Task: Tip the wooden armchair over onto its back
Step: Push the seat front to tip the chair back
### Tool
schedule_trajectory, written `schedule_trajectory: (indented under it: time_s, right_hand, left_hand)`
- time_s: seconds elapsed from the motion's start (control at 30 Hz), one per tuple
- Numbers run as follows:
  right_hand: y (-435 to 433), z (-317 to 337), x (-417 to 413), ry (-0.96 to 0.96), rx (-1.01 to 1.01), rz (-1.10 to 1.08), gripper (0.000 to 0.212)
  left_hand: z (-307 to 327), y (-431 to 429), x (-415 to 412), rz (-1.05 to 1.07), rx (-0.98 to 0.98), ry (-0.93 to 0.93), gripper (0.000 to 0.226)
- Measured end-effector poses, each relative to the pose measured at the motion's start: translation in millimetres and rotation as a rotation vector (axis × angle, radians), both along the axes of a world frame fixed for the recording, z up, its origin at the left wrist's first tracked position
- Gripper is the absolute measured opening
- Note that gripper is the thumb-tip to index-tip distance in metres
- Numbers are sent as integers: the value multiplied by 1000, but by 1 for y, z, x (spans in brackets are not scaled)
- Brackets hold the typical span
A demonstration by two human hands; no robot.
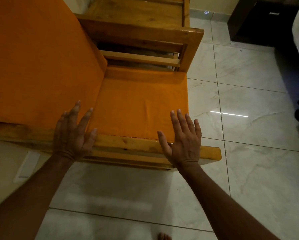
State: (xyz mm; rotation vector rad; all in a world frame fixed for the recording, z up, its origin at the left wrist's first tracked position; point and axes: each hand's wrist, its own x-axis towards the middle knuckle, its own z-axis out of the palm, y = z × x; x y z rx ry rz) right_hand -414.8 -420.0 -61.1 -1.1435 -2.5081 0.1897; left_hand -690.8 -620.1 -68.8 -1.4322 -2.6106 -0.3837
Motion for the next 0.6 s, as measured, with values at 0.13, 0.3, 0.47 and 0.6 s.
schedule_trajectory:
  time_s: [0.13, 0.3, 0.47, 0.6]
  right_hand:
    - [15, -1, -14, 17, 5, -17, 84]
    - [35, -1, -31, 18, -2, -37, 83]
    - [55, -2, -47, 15, -12, -53, 79]
    - [68, -1, -58, 3, -28, -68, 79]
  left_hand:
    - [-2, 16, -16, -15, 19, 17, 70]
    - [-4, 37, -35, -25, 22, 21, 70]
    - [-3, 58, -51, -36, 28, 16, 69]
    - [-2, 74, -59, -41, 27, 18, 69]
